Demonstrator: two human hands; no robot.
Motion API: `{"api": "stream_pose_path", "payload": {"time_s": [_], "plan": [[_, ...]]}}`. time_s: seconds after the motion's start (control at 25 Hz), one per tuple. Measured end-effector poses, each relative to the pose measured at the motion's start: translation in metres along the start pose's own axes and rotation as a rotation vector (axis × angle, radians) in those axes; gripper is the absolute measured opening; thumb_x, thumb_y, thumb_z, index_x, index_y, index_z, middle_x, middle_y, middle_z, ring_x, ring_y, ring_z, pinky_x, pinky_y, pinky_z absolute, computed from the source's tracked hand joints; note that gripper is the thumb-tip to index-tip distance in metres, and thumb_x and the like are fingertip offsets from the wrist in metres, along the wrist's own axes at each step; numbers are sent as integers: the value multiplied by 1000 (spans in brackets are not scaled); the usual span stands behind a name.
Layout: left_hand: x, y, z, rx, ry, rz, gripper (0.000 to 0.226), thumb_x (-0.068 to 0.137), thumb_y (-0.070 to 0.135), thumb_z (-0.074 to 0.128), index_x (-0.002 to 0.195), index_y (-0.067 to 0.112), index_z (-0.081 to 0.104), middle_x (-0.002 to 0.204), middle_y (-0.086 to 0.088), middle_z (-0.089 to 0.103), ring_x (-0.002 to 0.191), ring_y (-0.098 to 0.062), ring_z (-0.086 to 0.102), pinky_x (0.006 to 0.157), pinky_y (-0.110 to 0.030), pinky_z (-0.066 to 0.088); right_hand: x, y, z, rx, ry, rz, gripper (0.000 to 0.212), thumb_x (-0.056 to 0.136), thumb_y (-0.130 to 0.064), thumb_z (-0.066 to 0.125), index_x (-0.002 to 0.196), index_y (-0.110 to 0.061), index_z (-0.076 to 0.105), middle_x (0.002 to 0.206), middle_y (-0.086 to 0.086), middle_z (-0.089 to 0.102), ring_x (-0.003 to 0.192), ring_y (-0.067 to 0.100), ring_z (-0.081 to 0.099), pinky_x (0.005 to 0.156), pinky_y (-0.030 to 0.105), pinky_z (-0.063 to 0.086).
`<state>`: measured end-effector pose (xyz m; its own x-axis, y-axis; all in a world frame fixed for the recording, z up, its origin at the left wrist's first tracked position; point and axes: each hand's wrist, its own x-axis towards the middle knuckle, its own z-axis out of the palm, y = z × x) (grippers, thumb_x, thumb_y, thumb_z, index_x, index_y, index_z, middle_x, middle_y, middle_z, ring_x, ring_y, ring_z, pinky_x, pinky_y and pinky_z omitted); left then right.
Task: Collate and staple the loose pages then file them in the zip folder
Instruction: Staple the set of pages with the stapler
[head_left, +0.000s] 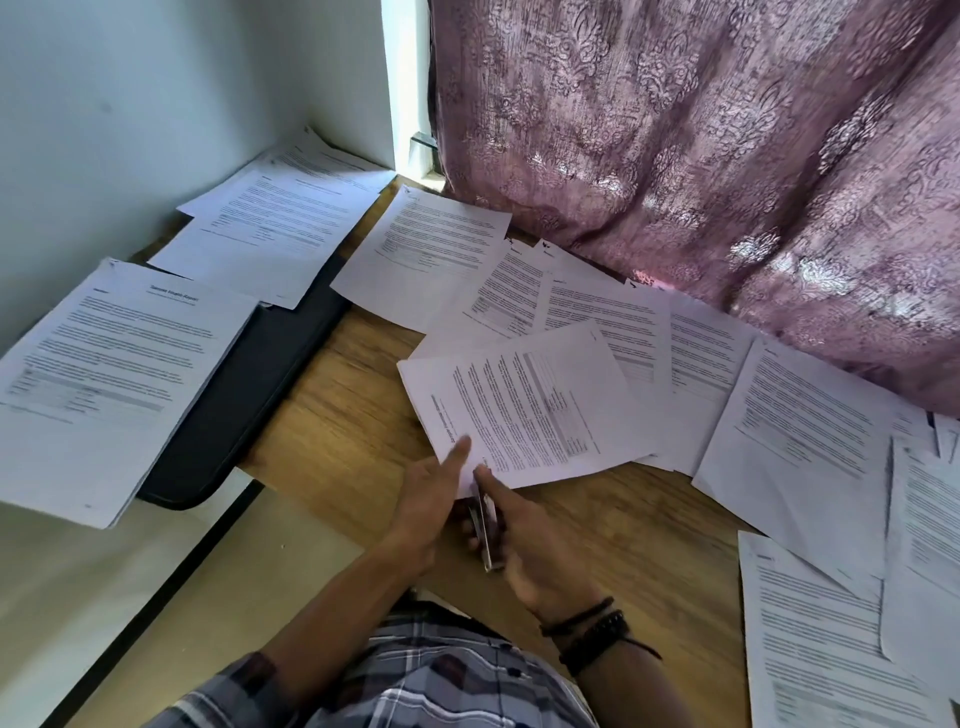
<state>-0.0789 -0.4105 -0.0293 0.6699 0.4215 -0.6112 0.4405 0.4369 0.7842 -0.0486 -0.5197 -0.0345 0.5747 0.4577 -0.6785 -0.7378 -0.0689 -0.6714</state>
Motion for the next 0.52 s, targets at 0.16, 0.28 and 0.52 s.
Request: {"api": "stream_pose_path", "payload": {"time_s": [0.16, 0.28, 0.52], "plan": [[4, -5, -3, 83, 111, 86, 17, 92, 16, 65, 108, 15, 68, 107, -1, 72, 88, -11, 67, 63, -15, 53, -21, 7, -18, -432, 217, -61, 28, 87, -53, 64, 94, -26, 70, 93, -1, 72, 83, 12, 64, 70, 24, 53], [7, -5, -9, 62, 164, 162, 15, 90, 16, 67, 105, 14, 68, 99, 1, 72, 83, -10, 68, 60, -16, 55, -20, 20, -52, -755, 415, -333, 31, 84, -51, 69, 82, -20, 67, 77, -7, 65, 69, 6, 57, 60, 15, 41], [3, 2, -21, 96, 326, 360, 11, 88, 14, 69, 98, 8, 69, 96, -2, 72, 82, -12, 71, 63, -20, 58, -15, 23, -98, -1079, 661, -496, 21, 88, -36, 70, 98, -17, 67, 93, -4, 50, 93, 17, 50, 74, 25, 33]]}}
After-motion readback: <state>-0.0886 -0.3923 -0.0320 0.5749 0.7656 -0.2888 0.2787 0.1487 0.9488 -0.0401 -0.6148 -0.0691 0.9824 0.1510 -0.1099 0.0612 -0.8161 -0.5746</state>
